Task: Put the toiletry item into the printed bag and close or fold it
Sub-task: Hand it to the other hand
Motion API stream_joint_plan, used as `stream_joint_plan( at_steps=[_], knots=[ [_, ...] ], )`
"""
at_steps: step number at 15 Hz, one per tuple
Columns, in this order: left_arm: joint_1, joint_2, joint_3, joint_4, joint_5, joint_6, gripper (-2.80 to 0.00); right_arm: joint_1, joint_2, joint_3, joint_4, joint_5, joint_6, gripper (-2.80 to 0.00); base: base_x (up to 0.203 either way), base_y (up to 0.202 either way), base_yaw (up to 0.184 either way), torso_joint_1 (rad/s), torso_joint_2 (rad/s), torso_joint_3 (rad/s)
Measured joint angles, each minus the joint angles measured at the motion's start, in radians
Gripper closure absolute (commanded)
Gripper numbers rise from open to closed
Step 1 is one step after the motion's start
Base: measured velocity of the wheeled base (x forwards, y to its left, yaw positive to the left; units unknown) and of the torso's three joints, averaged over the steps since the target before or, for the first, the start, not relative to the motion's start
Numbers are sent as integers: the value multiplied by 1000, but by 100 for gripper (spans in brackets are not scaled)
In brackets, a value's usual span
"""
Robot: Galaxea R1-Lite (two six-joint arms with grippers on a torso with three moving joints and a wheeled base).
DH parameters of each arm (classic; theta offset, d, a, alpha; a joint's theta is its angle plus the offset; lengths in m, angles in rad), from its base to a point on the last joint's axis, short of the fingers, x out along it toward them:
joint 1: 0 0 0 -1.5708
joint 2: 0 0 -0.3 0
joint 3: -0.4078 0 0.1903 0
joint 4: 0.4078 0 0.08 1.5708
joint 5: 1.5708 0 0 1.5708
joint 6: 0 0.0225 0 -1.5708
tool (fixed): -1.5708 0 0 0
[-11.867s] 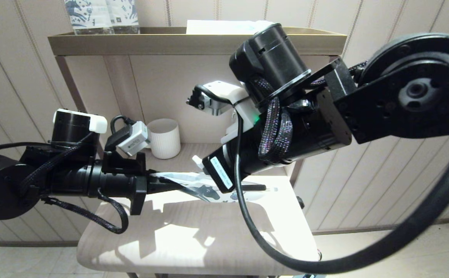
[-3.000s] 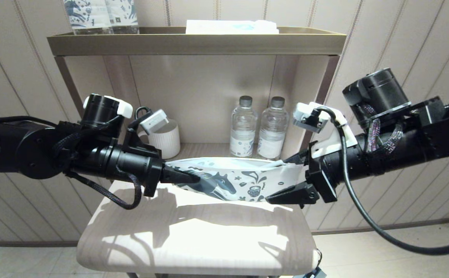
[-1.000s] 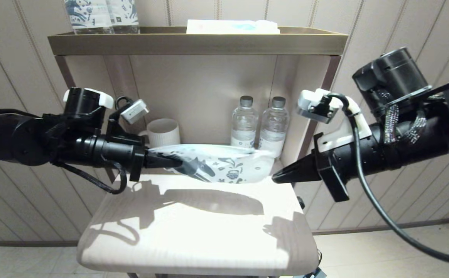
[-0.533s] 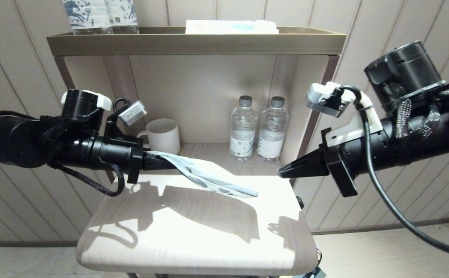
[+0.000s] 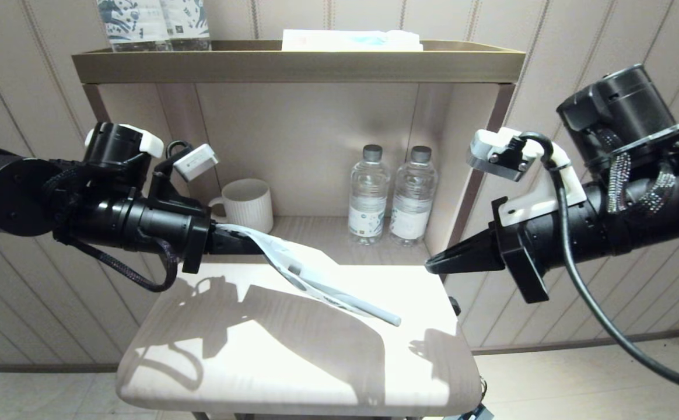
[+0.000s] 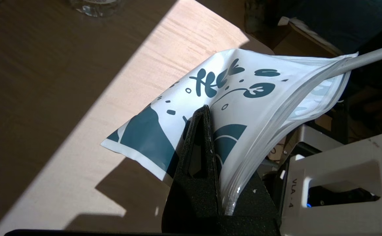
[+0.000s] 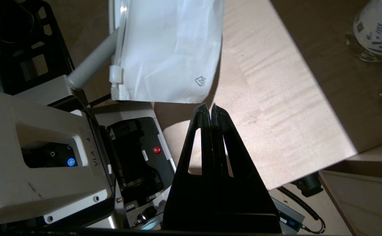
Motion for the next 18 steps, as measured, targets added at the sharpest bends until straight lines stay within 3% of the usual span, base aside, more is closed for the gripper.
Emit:
stream_joint_plan(
  at_steps=[6, 7, 9, 14, 18],
  knots=[
    [-3, -3, -50, 55, 11, -2, 0, -1, -30, 25, 15, -7, -1, 0, 0, 0, 0, 0, 0, 0],
    [-7, -3, -60, 74, 11, -4, 0, 3, -34, 30, 20, -14, 0, -280, 0, 0, 0, 0, 0, 0],
    [-11, -3, -86, 130, 24, -5, 0, 8, -40, 57, -1, -42, 0, -280, 0, 0, 0, 0, 0, 0],
    [-22, -3, -103, 141, 39, -6, 0, 15, -47, 80, -29, -56, 6, -280, 0, 0, 0, 0, 0, 0],
    [-42, -3, -120, 177, 60, -11, 0, 68, -29, 90, -39, -61, 6, -280, 0, 0, 0, 0, 0, 0]
  ],
)
